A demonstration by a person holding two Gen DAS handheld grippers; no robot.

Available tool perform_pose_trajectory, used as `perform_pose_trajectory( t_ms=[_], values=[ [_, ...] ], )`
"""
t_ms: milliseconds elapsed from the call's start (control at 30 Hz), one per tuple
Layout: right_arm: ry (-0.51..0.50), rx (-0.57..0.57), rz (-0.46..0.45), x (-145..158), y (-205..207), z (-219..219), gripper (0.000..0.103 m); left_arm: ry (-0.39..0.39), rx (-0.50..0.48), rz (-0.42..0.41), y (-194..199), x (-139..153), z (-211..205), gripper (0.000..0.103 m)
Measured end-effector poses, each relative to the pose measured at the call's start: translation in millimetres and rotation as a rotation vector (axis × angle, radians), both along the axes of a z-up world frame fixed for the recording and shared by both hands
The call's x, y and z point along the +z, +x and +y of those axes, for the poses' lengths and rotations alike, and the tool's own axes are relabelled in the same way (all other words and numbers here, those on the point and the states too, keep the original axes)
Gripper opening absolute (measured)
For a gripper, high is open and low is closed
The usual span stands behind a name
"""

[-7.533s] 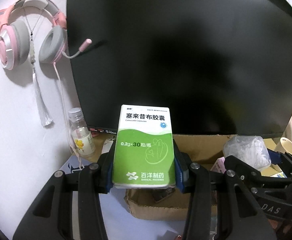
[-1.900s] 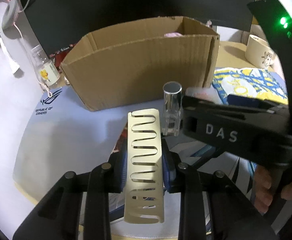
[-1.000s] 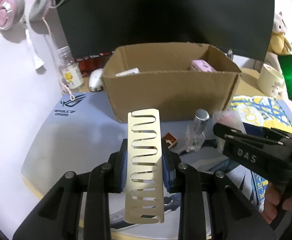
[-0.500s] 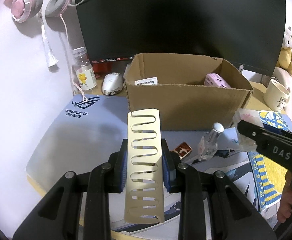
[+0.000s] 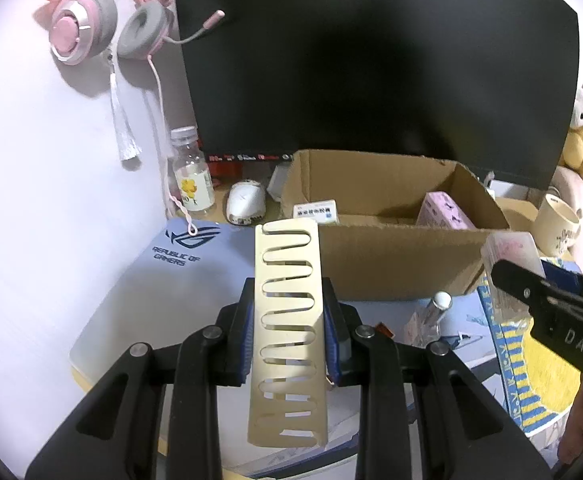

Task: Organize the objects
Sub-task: 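Lift and carry the holder and paperclip box over the cardboard box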

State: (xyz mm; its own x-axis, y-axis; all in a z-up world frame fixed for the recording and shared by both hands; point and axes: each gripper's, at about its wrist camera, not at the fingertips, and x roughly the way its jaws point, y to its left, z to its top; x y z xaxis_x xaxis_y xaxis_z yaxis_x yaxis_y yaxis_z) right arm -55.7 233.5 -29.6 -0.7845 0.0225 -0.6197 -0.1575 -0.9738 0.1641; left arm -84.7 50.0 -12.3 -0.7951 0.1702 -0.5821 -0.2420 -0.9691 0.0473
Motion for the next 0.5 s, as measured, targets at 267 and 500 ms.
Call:
perform_pose_trajectory(
  t_ms=[267, 500],
  values=[
    [0.007, -0.001, 0.033, 12.4, 3.9, -1.5, 0.059, 0.008, 0.013, 0.048, -0.9, 15.7, -4.0, 0.027],
    [0.007, 0.004, 0.082, 32.7, 8.2, 0.3, 0.059, 0.018, 0.016, 0.069, -6.7, 27.3, -4.3, 0.027]
  ],
)
